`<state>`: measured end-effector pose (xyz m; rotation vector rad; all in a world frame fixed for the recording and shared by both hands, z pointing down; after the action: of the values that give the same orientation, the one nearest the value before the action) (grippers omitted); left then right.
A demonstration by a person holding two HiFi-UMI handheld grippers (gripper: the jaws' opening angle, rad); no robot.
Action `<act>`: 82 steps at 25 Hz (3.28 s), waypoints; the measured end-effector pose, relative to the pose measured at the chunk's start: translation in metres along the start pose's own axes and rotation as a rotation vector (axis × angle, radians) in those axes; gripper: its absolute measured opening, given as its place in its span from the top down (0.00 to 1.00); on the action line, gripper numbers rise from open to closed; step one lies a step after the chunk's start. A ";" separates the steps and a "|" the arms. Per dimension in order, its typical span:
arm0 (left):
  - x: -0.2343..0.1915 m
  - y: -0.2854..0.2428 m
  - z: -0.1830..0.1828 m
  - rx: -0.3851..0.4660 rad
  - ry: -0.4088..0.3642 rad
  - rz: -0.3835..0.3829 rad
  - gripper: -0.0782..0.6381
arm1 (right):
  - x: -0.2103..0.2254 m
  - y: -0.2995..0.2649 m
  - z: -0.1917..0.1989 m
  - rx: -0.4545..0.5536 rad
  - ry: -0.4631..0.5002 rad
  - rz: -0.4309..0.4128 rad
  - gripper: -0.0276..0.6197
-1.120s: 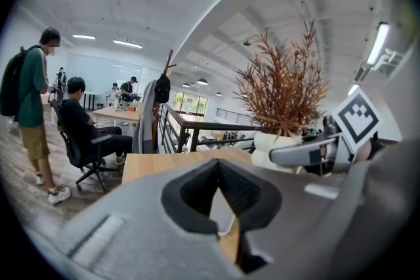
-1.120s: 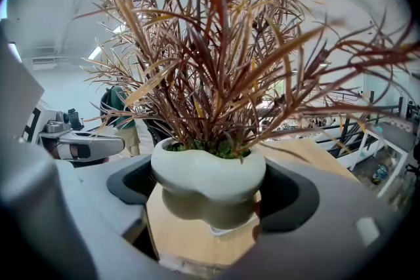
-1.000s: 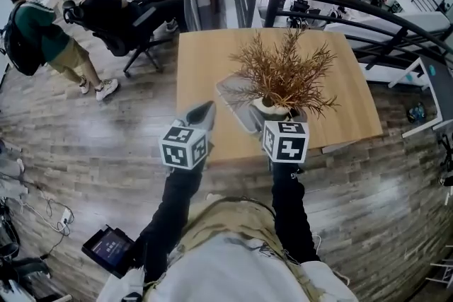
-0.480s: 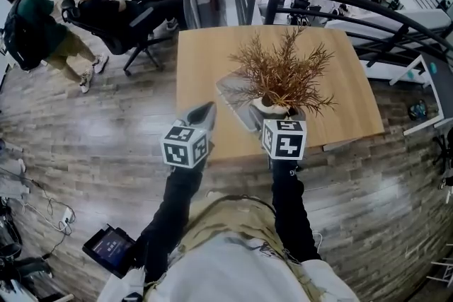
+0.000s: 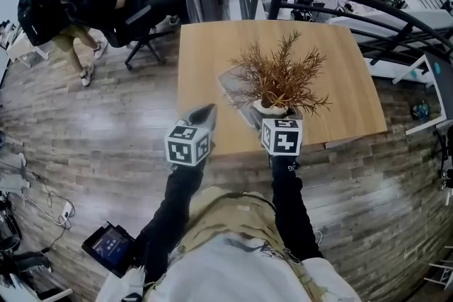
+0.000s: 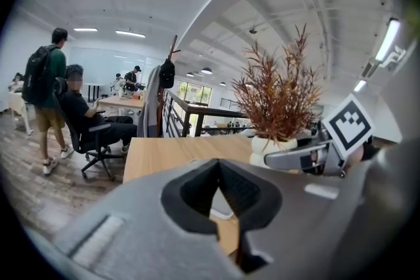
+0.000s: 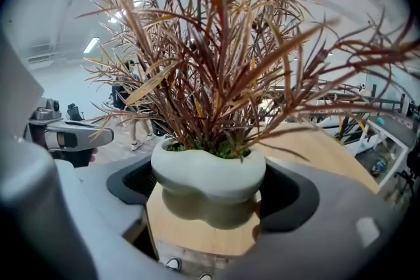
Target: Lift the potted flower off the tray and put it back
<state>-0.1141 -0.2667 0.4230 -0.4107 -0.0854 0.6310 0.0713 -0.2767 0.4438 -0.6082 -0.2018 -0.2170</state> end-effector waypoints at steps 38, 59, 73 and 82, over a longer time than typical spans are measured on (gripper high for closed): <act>-0.035 -0.097 0.208 -0.166 0.024 0.004 0.89 | 0.078 -0.216 0.183 -0.060 0.044 0.028 0.21; -0.052 -0.097 0.224 -0.178 -0.020 -0.029 0.89 | 0.081 -0.263 0.172 0.058 0.037 0.028 0.21; -0.041 -0.109 0.210 -0.192 -0.015 -0.016 0.89 | 0.096 -0.257 0.185 0.019 0.017 0.019 0.21; -0.013 -0.071 0.159 -0.182 0.006 0.011 0.89 | 0.067 -0.177 0.178 -0.021 0.015 -0.003 0.23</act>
<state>-0.1169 -0.2713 0.5977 -0.5888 -0.1356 0.6350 0.0678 -0.3236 0.6997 -0.6274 -0.1868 -0.2270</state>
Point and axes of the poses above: the fingertips, and each gripper's own axes: y backward along the fingers, x to its right, z out of its underside, the point moved 4 cm from there along y, backward along the fingers, and after that the axes turned 10 degrees about -y, right-handed, at the moved point
